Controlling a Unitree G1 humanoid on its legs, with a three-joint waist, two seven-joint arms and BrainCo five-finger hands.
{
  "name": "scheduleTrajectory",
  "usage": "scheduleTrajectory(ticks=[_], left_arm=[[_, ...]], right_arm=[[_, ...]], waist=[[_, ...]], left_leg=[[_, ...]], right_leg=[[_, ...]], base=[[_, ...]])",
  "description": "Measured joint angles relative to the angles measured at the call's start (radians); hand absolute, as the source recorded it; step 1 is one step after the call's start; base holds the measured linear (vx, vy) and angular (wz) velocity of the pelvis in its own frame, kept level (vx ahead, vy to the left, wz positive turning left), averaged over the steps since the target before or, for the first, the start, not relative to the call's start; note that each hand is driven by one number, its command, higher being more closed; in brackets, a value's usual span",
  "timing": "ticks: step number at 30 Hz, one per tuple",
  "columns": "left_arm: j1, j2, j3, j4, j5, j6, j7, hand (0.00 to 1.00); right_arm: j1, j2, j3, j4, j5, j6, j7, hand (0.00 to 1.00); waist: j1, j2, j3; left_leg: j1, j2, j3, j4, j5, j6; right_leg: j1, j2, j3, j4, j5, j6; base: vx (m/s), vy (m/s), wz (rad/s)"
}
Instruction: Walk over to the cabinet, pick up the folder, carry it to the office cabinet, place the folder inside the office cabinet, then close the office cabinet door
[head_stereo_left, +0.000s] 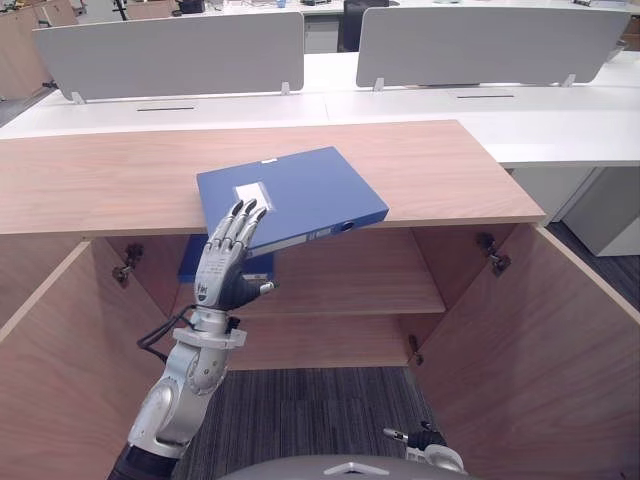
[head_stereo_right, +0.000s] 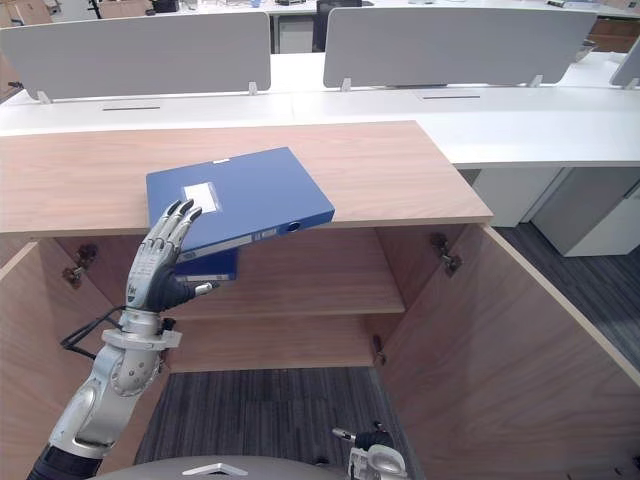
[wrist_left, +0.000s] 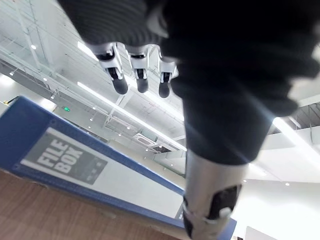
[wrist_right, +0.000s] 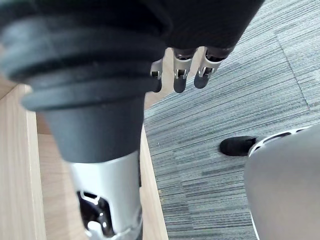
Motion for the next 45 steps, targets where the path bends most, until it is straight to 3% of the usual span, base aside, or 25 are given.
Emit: scheduleTrajectory(ticks=[13,24,25,34,45], left_arm=[[-0.098,-0.007,-0.027,0.153,0.173,0.106,0.004,0.0],[-0.123,-0.007,0.011,0.218,0.252,0.146,0.001,0.0],[-0.123,-0.007,0.016,0.218,0.252,0.152,0.001,1.0],[-0.15,0.004,0.094,0.223,0.286,0.174,0.001,1.0],[-0.156,0.016,0.095,0.169,0.279,0.15,0.025,1.0]], right_arm=[[0.001,0.001,-0.026,0.003,0.01,0.004,0.009,0.0],[0.004,0.001,-0.05,0.003,0.041,0.014,0.032,0.0],[0.004,0.001,-0.051,0.003,0.042,0.015,0.034,0.0],[0.005,0.001,-0.052,0.0,0.045,0.018,0.053,0.0],[0.011,-0.004,-0.047,-0.002,0.052,0.018,0.069,0.0]], waist=[[-0.022,-0.001,-0.018],[-0.033,-0.001,-0.018],[-0.034,-0.001,-0.018],[-0.043,-0.004,-0.017],[-0.042,-0.006,-0.016]], left_leg=[[0.0,-0.003,0.02,-0.015,-0.003,0.003],[0.001,-0.002,0.022,-0.016,-0.003,0.003],[0.001,-0.002,0.022,-0.016,-0.003,0.002],[0.001,-0.001,0.023,-0.017,-0.007,-0.002],[-0.008,-0.001,0.023,-0.017,-0.007,-0.002]], right_leg=[[-0.02,0.001,0.023,-0.001,0.002,0.002],[-0.02,0.001,0.024,-0.001,0.002,0.002],[-0.02,0.001,0.024,-0.001,0.002,0.002],[-0.02,0.002,0.025,-0.002,0.002,0.002],[-0.029,0.002,0.024,-0.002,0.001,0.004]], base=[[0.0,-0.002,-0.05],[-0.02,-0.009,0.0],[0.0,0.0,0.0],[-0.01,-0.005,0.0],[0.0,0.0,0.0]])
